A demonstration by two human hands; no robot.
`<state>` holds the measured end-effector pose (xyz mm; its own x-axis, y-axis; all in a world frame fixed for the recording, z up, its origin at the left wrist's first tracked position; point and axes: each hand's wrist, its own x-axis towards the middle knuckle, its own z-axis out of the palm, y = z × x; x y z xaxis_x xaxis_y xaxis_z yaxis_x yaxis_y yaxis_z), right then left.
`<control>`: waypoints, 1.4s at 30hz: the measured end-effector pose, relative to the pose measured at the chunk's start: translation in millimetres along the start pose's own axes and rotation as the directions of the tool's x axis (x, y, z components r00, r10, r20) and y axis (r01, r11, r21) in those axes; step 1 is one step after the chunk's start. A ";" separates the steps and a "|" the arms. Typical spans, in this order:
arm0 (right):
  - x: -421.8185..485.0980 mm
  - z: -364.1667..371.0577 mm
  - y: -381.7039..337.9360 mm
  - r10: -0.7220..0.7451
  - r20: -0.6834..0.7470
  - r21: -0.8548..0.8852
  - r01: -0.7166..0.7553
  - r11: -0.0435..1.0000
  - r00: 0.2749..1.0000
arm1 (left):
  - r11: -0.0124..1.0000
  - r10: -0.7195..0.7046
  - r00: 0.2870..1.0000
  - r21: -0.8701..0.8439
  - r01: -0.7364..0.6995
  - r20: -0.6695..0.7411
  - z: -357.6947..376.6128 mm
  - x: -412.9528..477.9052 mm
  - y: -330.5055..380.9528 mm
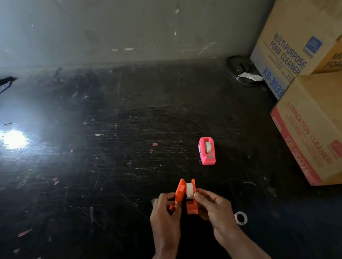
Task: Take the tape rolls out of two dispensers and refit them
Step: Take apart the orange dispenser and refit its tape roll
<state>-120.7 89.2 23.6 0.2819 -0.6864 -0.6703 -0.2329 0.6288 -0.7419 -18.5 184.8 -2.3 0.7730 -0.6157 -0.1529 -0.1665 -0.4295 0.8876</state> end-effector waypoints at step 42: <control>4.4 -8.3 -2.5 -0.013 0.005 -0.024 0.013 1.000 1.000 | 0.938 -0.089 0.932 -0.286 0.197 0.351 -5.2 0.8 -2.7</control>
<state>-126.6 81.6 22.4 0.2897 -0.6925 -0.6607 -0.2512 0.6111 -0.7506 -14.3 189.0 -2.5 0.5201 -0.7679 -0.3739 0.1717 -0.3348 0.9265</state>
